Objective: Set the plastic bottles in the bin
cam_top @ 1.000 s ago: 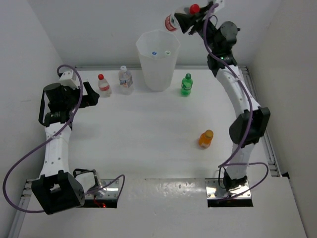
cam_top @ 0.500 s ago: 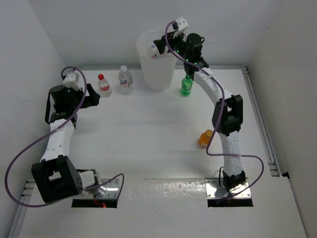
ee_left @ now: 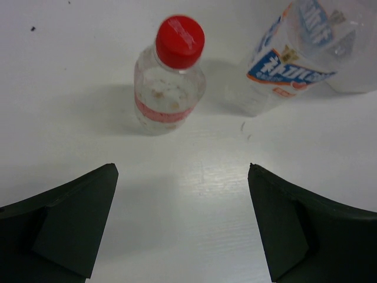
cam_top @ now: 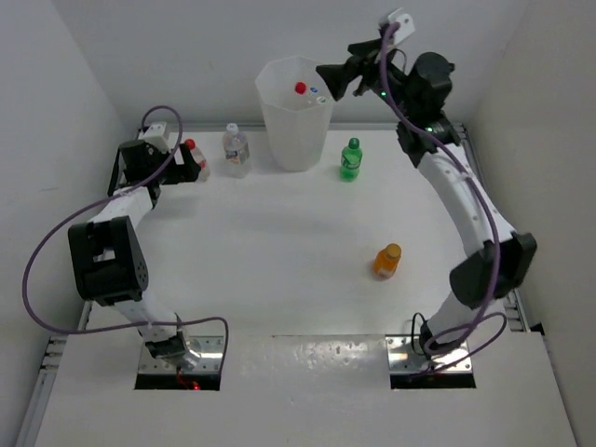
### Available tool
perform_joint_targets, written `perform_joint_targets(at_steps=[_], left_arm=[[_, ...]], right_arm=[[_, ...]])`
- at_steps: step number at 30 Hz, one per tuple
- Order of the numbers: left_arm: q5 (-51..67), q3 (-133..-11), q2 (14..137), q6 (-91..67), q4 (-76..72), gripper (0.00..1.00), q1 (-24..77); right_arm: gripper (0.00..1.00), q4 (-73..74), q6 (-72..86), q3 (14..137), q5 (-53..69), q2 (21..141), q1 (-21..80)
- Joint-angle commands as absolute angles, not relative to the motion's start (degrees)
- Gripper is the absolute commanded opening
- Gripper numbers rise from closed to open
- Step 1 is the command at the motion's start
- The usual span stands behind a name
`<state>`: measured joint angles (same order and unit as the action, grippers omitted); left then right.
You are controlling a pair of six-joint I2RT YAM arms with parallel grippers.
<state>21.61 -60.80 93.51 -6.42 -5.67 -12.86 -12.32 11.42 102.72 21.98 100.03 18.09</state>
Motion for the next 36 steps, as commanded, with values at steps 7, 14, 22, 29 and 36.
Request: perform_joint_targets(at_steps=[7, 14, 22, 29, 36], left_arm=[[19.42, -71.53, 103.69, -5.98, -12.30, 1.00, -10.11], [17.32, -77.43, 110.03, -6.50, -14.06, 1.00, -8.26], [12.22, -81.65, 114.87, -7.03, -13.10, 0.70, -7.73], [16.87, -75.16, 101.80, -7.65, -16.25, 0.24, -10.28], [25.39, -86.70, 84.91, -8.17, -5.47, 0.12, -8.97]], right_arm=[[0.93, -0.45, 15.91, 83.96, 29.34, 80.17, 5.47], [0.97, 12.54, 12.42, 72.72, 42.44, 68.40, -9.10], [1.00, 25.56, 3.96, 56.52, 52.11, 53.90, -19.77], [1.00, 38.22, -8.94, 51.33, 56.34, 44.58, -21.71], [1.00, 46.49, -7.23, 47.56, 51.42, 41.92, -22.41]])
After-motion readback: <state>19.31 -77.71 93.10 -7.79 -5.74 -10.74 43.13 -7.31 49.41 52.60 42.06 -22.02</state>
